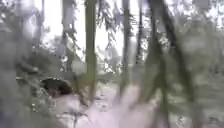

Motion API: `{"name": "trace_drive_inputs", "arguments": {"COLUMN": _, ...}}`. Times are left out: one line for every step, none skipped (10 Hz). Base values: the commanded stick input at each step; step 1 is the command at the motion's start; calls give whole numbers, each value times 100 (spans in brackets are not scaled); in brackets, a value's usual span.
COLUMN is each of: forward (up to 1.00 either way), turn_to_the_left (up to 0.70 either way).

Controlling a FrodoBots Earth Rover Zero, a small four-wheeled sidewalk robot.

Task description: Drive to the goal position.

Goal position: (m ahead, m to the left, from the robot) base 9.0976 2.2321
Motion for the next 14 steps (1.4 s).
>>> {"name": "trace_drive_inputs", "arguments": {"forward": -48, "turn_to_the_left": 0}}
{"name": "trace_drive_inputs", "arguments": {"forward": -70, "turn_to_the_left": 0}}
{"name": "trace_drive_inputs", "arguments": {"forward": -70, "turn_to_the_left": 0}}
{"name": "trace_drive_inputs", "arguments": {"forward": -70, "turn_to_the_left": 0}}
{"name": "trace_drive_inputs", "arguments": {"forward": -70, "turn_to_the_left": 0}}
{"name": "trace_drive_inputs", "arguments": {"forward": -55, "turn_to_the_left": 0}}
{"name": "trace_drive_inputs", "arguments": {"forward": -16, "turn_to_the_left": 0}}
{"name": "trace_drive_inputs", "arguments": {"forward": 0, "turn_to_the_left": 0}}
{"name": "trace_drive_inputs", "arguments": {"forward": 0, "turn_to_the_left": 0}}
{"name": "trace_drive_inputs", "arguments": {"forward": 70, "turn_to_the_left": 0}}
{"name": "trace_drive_inputs", "arguments": {"forward": 70, "turn_to_the_left": 0}}
{"name": "trace_drive_inputs", "arguments": {"forward": 70, "turn_to_the_left": 0}}
{"name": "trace_drive_inputs", "arguments": {"forward": 70, "turn_to_the_left": 0}}
{"name": "trace_drive_inputs", "arguments": {"forward": 70, "turn_to_the_left": 0}}
